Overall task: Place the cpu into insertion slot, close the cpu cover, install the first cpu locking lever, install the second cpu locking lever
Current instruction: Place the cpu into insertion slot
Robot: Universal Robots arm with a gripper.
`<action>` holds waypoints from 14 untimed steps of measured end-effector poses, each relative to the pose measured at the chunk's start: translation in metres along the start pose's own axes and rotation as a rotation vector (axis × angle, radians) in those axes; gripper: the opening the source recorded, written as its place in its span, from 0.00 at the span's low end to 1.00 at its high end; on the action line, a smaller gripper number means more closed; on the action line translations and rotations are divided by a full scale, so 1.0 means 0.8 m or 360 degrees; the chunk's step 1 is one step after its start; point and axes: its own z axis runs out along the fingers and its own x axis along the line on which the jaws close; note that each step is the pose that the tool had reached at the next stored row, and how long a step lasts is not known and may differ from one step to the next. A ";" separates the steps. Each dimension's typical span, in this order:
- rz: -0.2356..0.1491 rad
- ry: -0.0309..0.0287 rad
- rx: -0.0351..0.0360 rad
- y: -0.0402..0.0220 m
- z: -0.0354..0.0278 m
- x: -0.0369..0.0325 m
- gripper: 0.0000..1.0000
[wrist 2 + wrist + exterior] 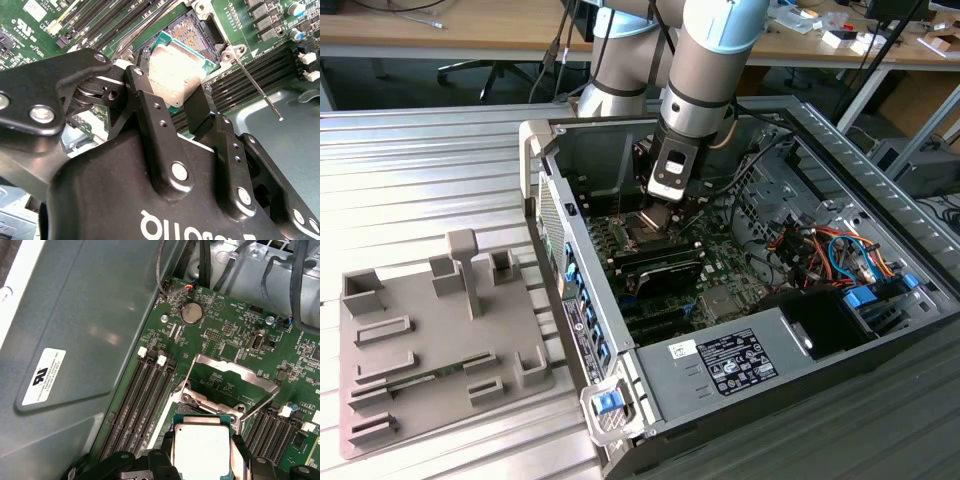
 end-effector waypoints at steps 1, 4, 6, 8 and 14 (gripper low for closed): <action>0.0002 -0.00001 0.0000 0.0000 0.0001 0.0000 0.53; 0.0006 -0.00003 0.0000 0.0000 0.0003 0.0000 0.53; 0.0011 -0.00006 0.0000 0.0000 0.0004 0.0000 0.53; 0.0014 -0.00008 0.0000 0.0000 0.0005 0.0000 0.53; 0.0024 -0.00013 0.0000 0.0000 0.0009 0.0000 0.53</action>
